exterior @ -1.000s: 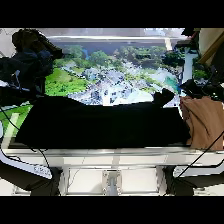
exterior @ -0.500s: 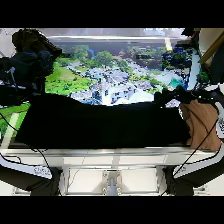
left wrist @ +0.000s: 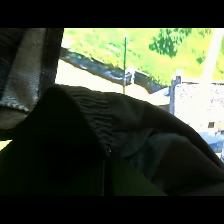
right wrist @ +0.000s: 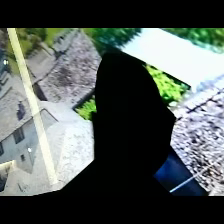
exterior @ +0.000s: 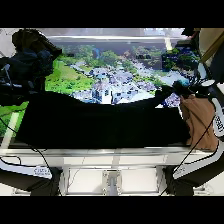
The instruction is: Fold the clothes and pants, and hang the long-sleeved shirts on hangers.
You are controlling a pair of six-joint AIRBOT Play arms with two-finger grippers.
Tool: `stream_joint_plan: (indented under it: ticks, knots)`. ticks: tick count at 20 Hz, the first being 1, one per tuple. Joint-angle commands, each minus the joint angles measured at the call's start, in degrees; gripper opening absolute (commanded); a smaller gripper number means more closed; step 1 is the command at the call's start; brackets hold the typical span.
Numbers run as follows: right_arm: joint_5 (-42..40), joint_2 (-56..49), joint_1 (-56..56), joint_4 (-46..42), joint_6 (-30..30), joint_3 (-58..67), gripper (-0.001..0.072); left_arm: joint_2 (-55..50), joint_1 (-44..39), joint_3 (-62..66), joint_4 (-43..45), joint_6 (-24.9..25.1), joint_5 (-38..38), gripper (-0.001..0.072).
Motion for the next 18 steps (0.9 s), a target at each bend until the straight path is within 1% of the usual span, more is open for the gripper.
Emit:
stream_joint_plan:
  ticks: [1,5,8,9,11,13,14,16,18]
  knots:
    - [9.4,3.5,-1.0,-3.7,0.9,6.2,0.001,4.4,2.2,0.1,0.0,0.0,0.0,0.0017]
    - [20.2,12.9,-1.6,-9.5,2.9,9.4,0.001,12.1,7.6,0.1,0.0,-0.2,0.1,0.0017]
    - [27.1,20.5,-1.5,-10.7,3.2,9.5,0.001,15.7,10.7,0.1,0.0,-0.2,0.1,0.0018]
    - [28.5,22.2,-1.5,-12.1,5.1,9.5,0.001,16.1,11.3,0.1,-0.1,-0.2,0.0,0.0017]
    - [33.3,22.8,-1.5,-13.7,8.7,9.4,0.0009,16.0,11.4,0.0,-0.1,-0.2,-0.1,0.0018]
    - [38.7,22.0,-0.9,-14.1,9.6,7.5,0.001,15.5,11.0,0.0,0.0,-0.2,-0.1,0.0018]
    - [38.3,21.7,-0.1,-14.5,10.0,5.6,0.001,15.1,11.0,0.0,0.0,-0.2,-0.1,0.0018]
    - [33.8,19.9,1.5,-14.6,10.3,2.0,0.001,14.4,11.0,0.0,0.0,-0.2,-0.1,0.0018]
    - [29.8,15.5,2.5,-14.6,12.0,1.0,0.001,13.7,11.0,0.0,0.0,-0.2,-0.1,0.0018]
